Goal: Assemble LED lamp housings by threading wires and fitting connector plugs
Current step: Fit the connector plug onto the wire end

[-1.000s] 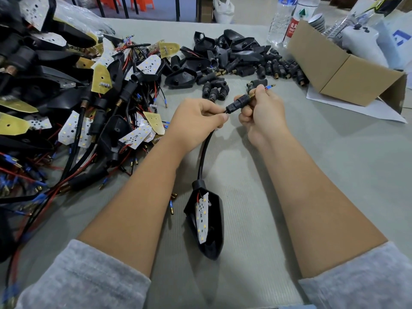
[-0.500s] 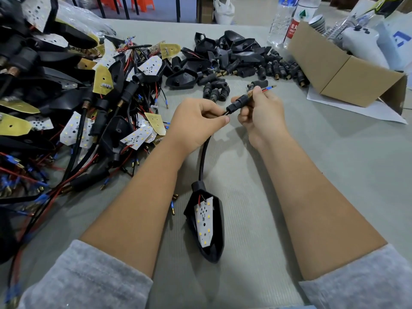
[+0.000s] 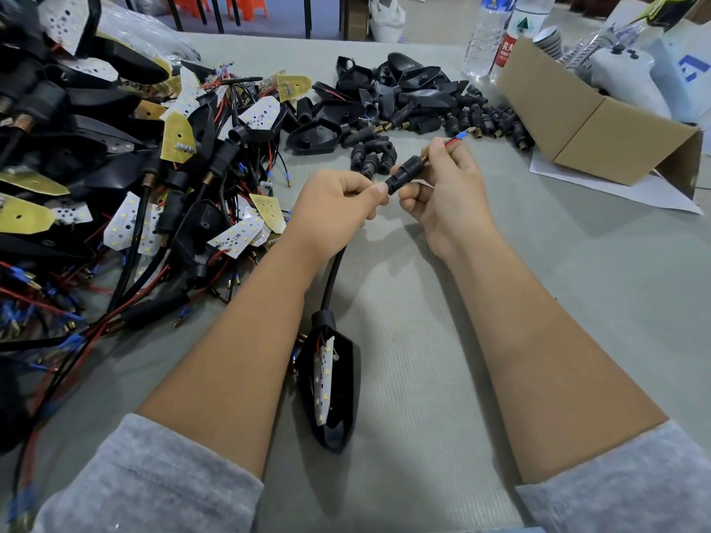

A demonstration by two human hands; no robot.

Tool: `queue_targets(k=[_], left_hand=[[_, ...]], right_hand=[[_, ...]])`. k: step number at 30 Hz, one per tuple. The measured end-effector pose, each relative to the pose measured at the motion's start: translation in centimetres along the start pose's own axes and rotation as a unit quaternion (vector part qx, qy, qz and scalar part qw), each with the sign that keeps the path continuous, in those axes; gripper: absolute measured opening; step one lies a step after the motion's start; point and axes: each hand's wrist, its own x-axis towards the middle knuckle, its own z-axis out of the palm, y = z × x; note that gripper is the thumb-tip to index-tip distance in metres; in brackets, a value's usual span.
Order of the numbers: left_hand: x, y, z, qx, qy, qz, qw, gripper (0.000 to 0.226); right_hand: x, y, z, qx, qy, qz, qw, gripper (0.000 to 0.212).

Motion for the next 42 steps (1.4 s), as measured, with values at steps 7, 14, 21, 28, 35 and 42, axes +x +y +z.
queue_targets(k=[7, 14, 21, 28, 35, 42], left_hand=[[0.05, 0.23, -0.05, -0.017, -0.010, -0.027, 0.999, 0.019], [-0.03, -0.03, 0.10, -0.020, -0.008, 0.003, 1.000, 0.014], [0.12, -0.35, 0.10, -0.048, 0.006, 0.014, 0.999, 0.018], [0.26, -0.70, 0.34, -0.026, 0.010, 0.022, 0.999, 0.017], [0.15, -0.58, 0.32, 0.001, -0.003, 0.014, 1.000, 0.013], [0.42, -0.42, -0.11, -0.025, -0.004, -0.014, 1.000, 0.022]], right_hand=[[-0.01, 0.05, 0.01, 0.042, 0.018, 0.020, 0.999, 0.018], [0.03, -0.12, -0.10, 0.044, 0.019, 0.026, 0.999, 0.023], [-0.10, -0.07, -0.03, 0.034, -0.004, 0.021, 0.999, 0.021], [0.01, -0.04, -0.14, 0.015, 0.012, 0.031, 0.999, 0.025], [-0.12, -0.21, -0.15, 0.046, -0.028, 0.026, 0.998, 0.026], [-0.10, -0.31, -0.12, 0.130, -0.060, 0.058, 0.988, 0.029]])
